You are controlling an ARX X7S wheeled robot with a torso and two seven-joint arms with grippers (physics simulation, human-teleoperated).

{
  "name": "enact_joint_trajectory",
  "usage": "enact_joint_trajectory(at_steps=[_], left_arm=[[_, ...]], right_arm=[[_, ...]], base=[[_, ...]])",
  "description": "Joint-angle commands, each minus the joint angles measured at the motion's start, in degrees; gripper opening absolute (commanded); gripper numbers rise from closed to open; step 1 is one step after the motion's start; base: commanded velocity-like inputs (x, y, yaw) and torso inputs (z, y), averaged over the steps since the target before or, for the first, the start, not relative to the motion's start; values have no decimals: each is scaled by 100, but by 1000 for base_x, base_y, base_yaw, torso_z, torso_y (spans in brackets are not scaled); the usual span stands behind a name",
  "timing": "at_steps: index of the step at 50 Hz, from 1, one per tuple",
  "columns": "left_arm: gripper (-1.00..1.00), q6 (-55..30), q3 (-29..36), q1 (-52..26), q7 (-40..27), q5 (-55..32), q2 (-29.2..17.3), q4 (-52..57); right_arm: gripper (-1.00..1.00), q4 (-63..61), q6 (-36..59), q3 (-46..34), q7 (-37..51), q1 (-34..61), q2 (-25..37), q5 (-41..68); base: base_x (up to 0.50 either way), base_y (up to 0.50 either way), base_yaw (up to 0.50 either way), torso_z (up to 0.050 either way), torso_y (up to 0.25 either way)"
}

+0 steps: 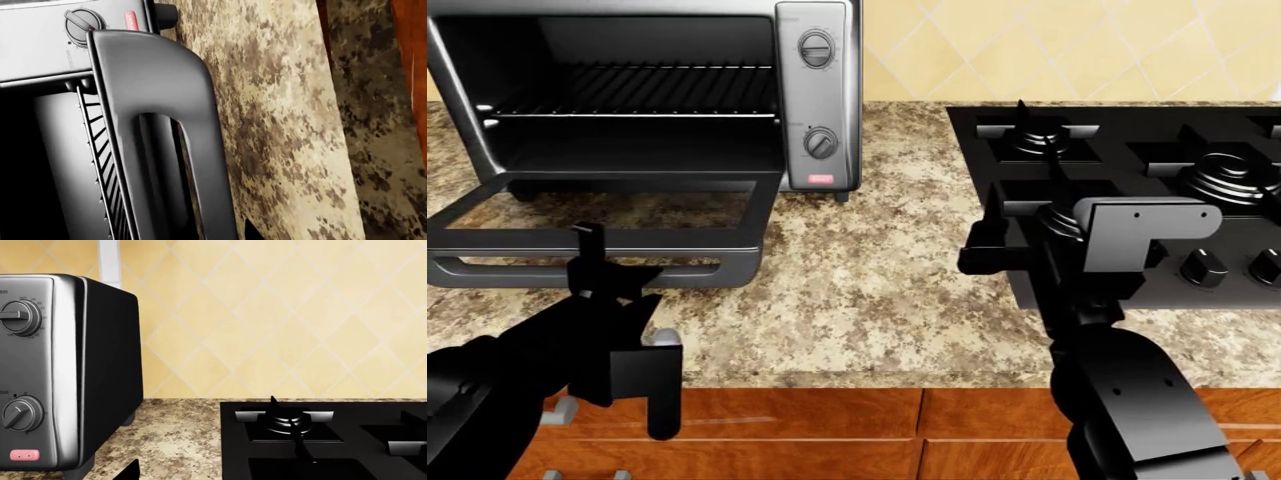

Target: Open the toaster oven door.

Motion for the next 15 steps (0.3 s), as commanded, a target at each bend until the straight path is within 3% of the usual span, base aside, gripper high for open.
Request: enact_joint_trajectory(at_steps=[1,15], left_arm=[[-100,410,459,479,-348,-486,533,-644],[-100,953,616,385,-501,-478,1186,-1896]], right_arm=[[100,-75,51,42,57,-19,66,32],[100,-119,48,123,114,-80,151,65]], base=[[15,-3,-5,0,0],[23,-6,-21,0,0]])
